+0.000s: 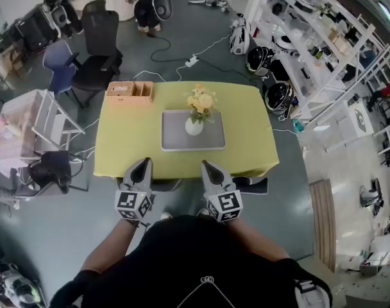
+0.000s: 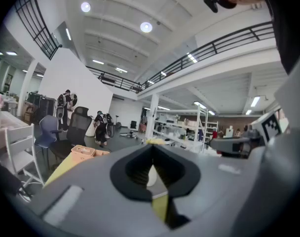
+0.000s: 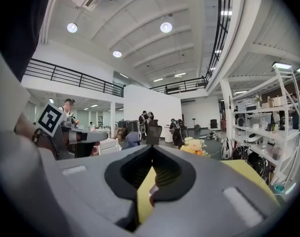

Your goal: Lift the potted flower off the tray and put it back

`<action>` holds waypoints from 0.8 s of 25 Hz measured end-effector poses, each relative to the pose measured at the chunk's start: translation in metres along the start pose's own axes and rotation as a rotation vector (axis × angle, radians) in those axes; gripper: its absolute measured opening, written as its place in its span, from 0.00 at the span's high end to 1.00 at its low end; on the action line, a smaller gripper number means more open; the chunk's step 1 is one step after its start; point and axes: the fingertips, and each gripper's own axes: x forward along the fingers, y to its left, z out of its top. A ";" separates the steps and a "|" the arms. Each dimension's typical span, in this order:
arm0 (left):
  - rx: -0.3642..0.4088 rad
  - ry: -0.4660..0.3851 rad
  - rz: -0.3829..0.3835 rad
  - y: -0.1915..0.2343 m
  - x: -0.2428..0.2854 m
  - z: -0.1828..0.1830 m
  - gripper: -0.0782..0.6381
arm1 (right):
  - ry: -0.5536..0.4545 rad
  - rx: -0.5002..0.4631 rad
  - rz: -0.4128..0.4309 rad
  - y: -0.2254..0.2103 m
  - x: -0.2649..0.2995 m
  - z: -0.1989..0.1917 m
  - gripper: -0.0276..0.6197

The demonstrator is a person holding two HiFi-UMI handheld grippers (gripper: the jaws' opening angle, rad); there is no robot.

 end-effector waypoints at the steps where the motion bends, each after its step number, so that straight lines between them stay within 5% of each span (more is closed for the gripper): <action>1: -0.002 0.001 0.000 0.001 0.000 -0.001 0.88 | -0.004 0.008 0.002 0.001 0.001 -0.001 0.95; 11: -0.024 0.025 -0.013 0.017 -0.002 -0.013 0.88 | -0.009 0.045 -0.035 0.001 0.010 -0.006 0.95; 20: -0.053 0.069 -0.031 0.030 -0.006 -0.040 0.88 | 0.073 -0.001 -0.119 -0.025 0.048 -0.048 0.95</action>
